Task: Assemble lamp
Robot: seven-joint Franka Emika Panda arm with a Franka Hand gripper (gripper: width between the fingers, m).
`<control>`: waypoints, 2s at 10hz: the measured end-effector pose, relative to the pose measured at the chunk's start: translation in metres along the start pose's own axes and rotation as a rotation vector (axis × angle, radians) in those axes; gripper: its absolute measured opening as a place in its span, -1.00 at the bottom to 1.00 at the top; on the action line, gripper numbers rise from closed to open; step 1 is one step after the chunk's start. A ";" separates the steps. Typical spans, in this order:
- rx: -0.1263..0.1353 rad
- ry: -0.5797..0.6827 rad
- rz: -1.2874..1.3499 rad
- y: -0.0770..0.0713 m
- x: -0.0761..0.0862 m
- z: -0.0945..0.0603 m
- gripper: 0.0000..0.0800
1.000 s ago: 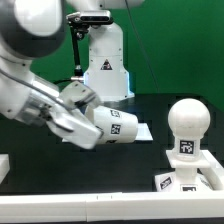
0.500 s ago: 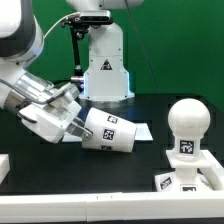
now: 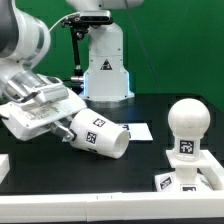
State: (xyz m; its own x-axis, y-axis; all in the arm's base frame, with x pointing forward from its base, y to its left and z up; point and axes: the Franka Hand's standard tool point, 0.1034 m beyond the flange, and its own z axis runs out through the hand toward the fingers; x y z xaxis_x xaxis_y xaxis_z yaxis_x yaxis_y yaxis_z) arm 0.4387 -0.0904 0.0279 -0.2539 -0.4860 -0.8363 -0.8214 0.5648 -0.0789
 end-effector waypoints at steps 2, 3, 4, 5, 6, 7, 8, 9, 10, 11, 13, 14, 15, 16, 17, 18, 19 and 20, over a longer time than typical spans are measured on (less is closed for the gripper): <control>0.115 -0.009 0.001 -0.002 0.000 -0.002 -0.90; 0.180 -0.020 0.028 -0.005 0.000 -0.004 -0.90; 0.235 -0.033 0.100 -0.010 0.004 -0.008 -0.90; 0.301 -0.036 0.168 -0.012 0.008 -0.012 -0.90; 0.375 -0.038 0.205 -0.012 0.010 -0.013 -0.90; 0.456 -0.045 0.242 -0.012 0.010 -0.014 -0.90; 0.503 -0.042 0.254 -0.012 0.011 -0.015 -0.90; 0.613 -0.033 0.242 -0.013 0.010 -0.017 -0.90; 0.645 -0.039 0.247 -0.010 0.007 -0.017 -0.90; 0.631 -0.040 0.239 -0.011 0.007 -0.017 -0.90; 0.633 -0.036 0.237 -0.010 0.008 -0.018 -0.29; 0.633 -0.036 0.237 -0.010 0.009 -0.018 0.08; 0.633 -0.035 0.236 -0.010 0.009 -0.018 0.08; 0.633 -0.035 0.236 -0.010 0.009 -0.018 0.54; 0.633 -0.035 0.236 -0.010 0.009 -0.018 0.54; 0.633 -0.035 0.236 -0.010 0.009 -0.018 0.71; 0.633 -0.035 0.236 -0.010 0.009 -0.018 0.71; 0.633 -0.035 0.236 -0.010 0.009 -0.018 0.74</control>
Offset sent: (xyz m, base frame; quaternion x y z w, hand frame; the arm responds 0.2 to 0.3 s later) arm 0.0112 -0.0303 -0.0075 0.1411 -0.0258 0.1337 0.9806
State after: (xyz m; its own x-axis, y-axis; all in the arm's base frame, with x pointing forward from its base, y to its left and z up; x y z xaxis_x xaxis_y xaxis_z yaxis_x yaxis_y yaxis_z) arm 0.4357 -0.1127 0.0312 -0.3643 -0.2862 -0.8862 -0.2856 0.9401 -0.1862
